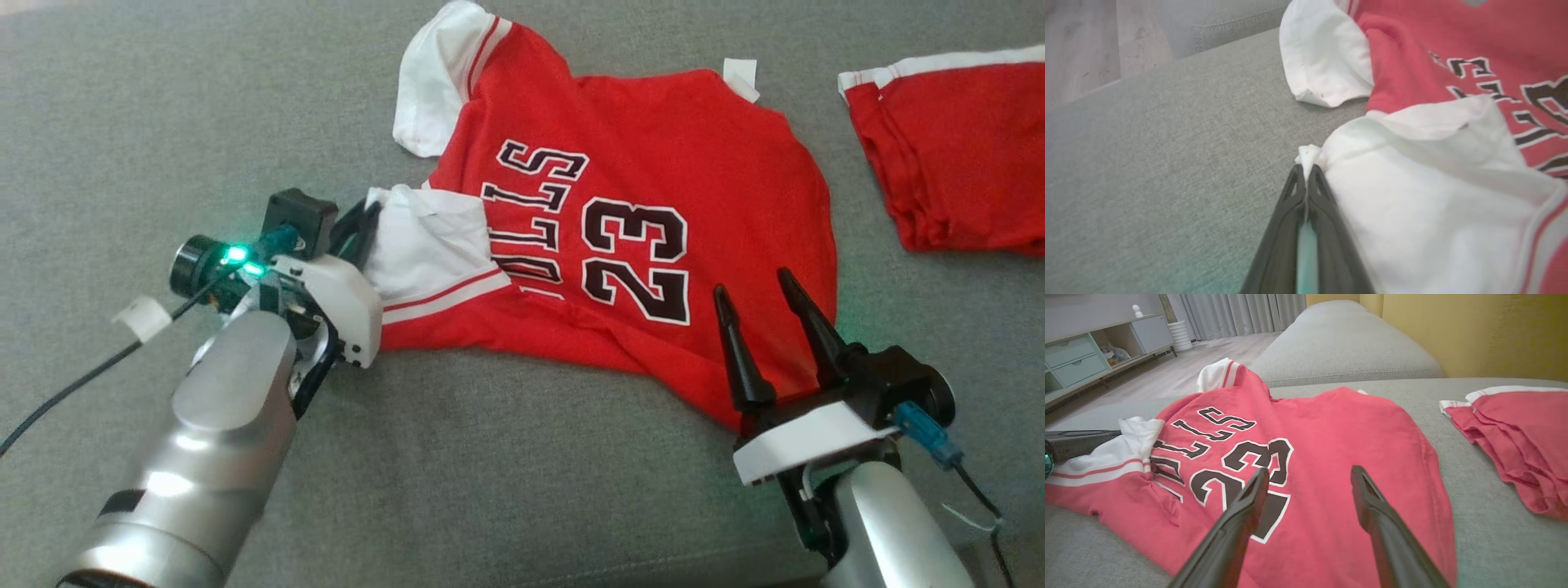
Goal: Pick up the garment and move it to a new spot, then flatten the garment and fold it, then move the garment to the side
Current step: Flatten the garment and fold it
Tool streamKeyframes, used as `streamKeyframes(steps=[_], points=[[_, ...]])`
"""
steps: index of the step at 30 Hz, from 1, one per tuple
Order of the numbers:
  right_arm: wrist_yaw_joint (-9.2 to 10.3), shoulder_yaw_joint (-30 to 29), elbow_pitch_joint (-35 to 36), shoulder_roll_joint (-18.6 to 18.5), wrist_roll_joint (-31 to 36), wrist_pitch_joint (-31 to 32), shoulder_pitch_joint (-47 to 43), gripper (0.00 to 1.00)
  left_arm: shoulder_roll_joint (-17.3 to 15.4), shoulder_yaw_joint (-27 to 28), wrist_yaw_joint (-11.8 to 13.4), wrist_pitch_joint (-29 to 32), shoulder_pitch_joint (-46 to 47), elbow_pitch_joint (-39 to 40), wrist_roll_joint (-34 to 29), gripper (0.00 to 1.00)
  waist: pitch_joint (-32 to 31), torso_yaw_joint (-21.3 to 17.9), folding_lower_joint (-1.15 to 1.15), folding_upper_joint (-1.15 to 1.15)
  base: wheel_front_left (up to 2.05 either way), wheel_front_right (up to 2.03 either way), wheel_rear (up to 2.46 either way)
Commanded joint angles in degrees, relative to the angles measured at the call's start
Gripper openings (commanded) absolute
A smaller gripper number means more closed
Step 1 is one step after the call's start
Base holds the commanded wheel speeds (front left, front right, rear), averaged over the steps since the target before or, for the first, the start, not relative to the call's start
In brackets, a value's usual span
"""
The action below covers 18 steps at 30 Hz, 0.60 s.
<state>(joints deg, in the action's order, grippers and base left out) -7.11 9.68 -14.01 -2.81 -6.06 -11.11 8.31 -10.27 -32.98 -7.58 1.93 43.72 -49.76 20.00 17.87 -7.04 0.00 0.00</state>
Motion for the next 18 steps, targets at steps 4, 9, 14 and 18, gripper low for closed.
streamKeyframes(steps=[4, 9, 14, 18], points=[[-0.37, 0.7, 0.4, -0.1, 0.1, -0.3, 1.0, 1.00, -2.8, 0.5, 0.1, -5.9, 1.8, 2.3, 1.6, 0.00, -2.3, 0.9, 0.00, 0.00, 0.00, 0.00, 0.00], [-0.37, 0.8, -0.6, -0.1, 0.0, -0.3, 0.9, 1.00, -4.0, 1.6, 1.3, -14.0, 2.3, 4.2, 1.0, 0.00, -5.2, 1.7, 0.00, 0.00, 0.00, 0.00, 0.00], [-0.37, 0.7, -1.4, -0.1, -0.3, -0.3, 0.0, 1.00, -5.4, 2.2, 1.5, -16.7, 1.8, 11.3, -0.1, 0.00, -8.1, 3.3, 0.00, 0.00, 0.00, 0.00, 0.00], [-0.37, 0.8, -1.8, -0.1, -0.7, -0.3, -0.7, 1.00, -8.3, 2.2, 0.5, -16.9, -1.8, 22.7, -0.4, 0.00, -10.0, 4.8, 0.00, 0.00, 0.00, 0.00, 0.00]])
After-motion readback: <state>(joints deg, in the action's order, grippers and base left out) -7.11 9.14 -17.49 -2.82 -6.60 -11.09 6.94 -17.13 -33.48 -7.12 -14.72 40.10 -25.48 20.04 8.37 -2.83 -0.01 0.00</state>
